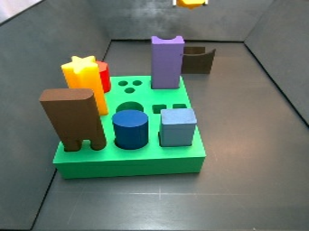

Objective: Pick up the 3 prong object. Move up. Place the 3 prong object on the fixture. Regrasp the 3 prong object. Move to above the board. Insert the 3 prong object.
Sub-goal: Place the 3 prong object on the fixture.

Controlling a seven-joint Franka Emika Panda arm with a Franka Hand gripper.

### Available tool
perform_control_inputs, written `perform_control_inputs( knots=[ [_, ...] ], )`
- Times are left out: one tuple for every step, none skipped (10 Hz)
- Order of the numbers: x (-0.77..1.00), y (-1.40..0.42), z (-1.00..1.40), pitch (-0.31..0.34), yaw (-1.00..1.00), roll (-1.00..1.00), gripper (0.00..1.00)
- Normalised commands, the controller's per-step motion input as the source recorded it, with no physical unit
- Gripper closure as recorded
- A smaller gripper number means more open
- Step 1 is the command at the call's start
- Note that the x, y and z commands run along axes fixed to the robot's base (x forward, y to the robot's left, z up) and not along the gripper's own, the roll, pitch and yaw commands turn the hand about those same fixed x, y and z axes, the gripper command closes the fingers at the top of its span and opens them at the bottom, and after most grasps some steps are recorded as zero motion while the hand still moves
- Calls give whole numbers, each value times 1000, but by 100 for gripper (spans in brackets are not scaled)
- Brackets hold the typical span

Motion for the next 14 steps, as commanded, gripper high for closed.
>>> perform_control_inputs(
  knots=[
    [297,37,-21,48,-104,-868,100],
    [140,41,-12,45,-92,-611,100],
    [54,42,-4,25,-86,-418,100],
    [26,14,7,-9,-77,-228,100],
    [114,123,-1000,248,-51,-1000,100],
    [125,137,-1000,252,-75,-1000,100],
    [133,137,-1000,277,-106,-1000,100],
    [149,132,-1000,260,-159,-821,100],
    [151,136,-1000,226,-185,-703,100],
    [159,140,-1000,149,-222,-464,100],
    [169,137,-1000,103,-233,-297,100],
    [166,129,-916,50,-225,-191,100],
    [146,117,-759,35,-216,-161,100],
    [109,124,-456,-5,-172,-90,100]
  ],
)
